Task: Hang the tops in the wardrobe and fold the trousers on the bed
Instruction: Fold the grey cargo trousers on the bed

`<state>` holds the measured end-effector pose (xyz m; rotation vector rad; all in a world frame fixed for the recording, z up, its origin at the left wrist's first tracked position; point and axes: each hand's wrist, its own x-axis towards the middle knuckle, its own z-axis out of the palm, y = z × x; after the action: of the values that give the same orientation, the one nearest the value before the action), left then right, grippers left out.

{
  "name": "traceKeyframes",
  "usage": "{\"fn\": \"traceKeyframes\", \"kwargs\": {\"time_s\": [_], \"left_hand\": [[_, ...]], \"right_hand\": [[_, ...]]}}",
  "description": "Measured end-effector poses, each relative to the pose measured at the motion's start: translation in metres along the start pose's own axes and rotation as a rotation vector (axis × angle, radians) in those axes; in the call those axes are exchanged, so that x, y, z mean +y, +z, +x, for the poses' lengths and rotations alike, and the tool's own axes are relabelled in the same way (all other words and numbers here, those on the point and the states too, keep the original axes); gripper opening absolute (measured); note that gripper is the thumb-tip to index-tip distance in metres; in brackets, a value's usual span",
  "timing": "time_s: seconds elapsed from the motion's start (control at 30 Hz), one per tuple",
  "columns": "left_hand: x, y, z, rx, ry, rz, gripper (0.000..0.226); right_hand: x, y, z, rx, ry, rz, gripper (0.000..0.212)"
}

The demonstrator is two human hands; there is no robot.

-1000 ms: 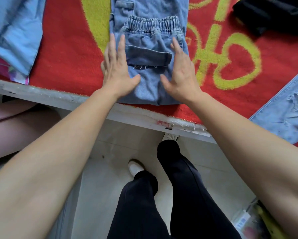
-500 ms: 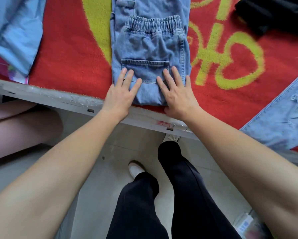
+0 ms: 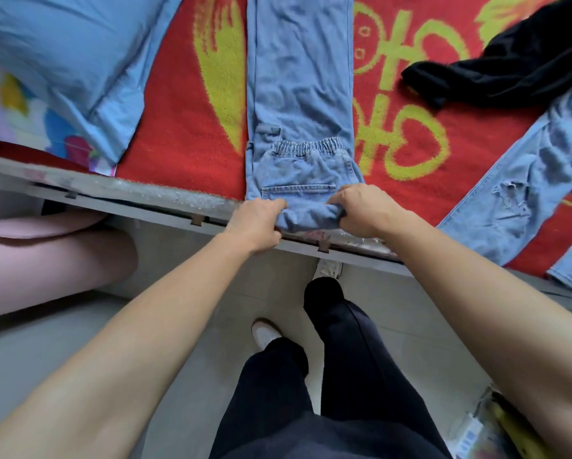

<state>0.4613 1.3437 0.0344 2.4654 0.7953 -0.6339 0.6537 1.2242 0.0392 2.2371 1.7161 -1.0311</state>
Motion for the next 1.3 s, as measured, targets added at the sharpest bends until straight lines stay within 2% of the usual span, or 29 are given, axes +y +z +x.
{"fn": "traceKeyframes", "kwargs": {"time_s": [0.1, 0.23, 0.27, 0.4, 0.5, 0.53, 0.57, 0.67, 0.77, 0.83, 0.93, 1.0, 1.17, 1.3], "left_hand": [[0.007, -0.004, -0.038, -0.081, 0.058, 0.014, 0.037], [0.002, -0.038, -0.048, -0.151, 0.068, -0.069, 0.009], [-0.002, -0.053, -0.041, -0.133, 0.044, -0.105, 0.013], [-0.017, -0.107, 0.005, 0.043, -0.069, -0.231, 0.021], [-0.022, -0.126, 0.047, 0.160, -0.189, -0.289, 0.012], [-0.022, -0.126, 0.063, 0.173, -0.216, -0.279, 0.012], [-0.022, -0.126, 0.079, 0.174, -0.247, -0.255, 0.024], [-0.024, -0.123, 0.123, 0.264, -0.344, -0.181, 0.041], [-0.028, -0.116, 0.156, 0.581, -0.376, -0.085, 0.052], [-0.027, -0.104, 0.166, 0.663, -0.364, -0.026, 0.054], [-0.019, -0.071, 0.165, 0.496, -0.234, 0.049, 0.054], [-0.016, -0.047, 0.162, 0.371, -0.200, 0.119, 0.058], [-0.025, -0.011, 0.167, 0.177, -0.357, -0.050, 0.067], [-0.017, 0.012, 0.150, 0.209, -0.339, 0.032, 0.065]], "right_hand": [[-0.014, -0.006, -0.027, -0.115, -0.030, 0.005, 0.018], [-0.019, -0.041, -0.035, -0.232, 0.006, 0.116, 0.008], [-0.016, -0.054, -0.032, -0.229, 0.020, 0.153, 0.010], [0.008, -0.103, -0.003, -0.042, 0.134, 0.442, 0.038], [0.033, -0.113, 0.032, 0.196, 0.293, 0.665, 0.034], [0.042, -0.112, 0.046, 0.250, 0.336, 0.704, 0.039], [0.051, -0.110, 0.060, 0.278, 0.365, 0.730, 0.047], [0.075, -0.105, 0.107, 0.343, 0.389, 0.720, 0.062], [0.090, -0.101, 0.142, 0.463, 0.341, 0.596, 0.068], [0.093, -0.091, 0.149, 0.481, 0.237, 0.404, 0.068], [0.090, -0.062, 0.141, 0.440, 0.052, 0.093, 0.067], [0.085, -0.040, 0.135, 0.374, -0.028, 0.012, 0.069], [0.083, -0.009, 0.140, 0.222, 0.014, 0.022, 0.075], [0.080, 0.018, 0.116, 0.269, 0.030, 0.050, 0.069]]}}
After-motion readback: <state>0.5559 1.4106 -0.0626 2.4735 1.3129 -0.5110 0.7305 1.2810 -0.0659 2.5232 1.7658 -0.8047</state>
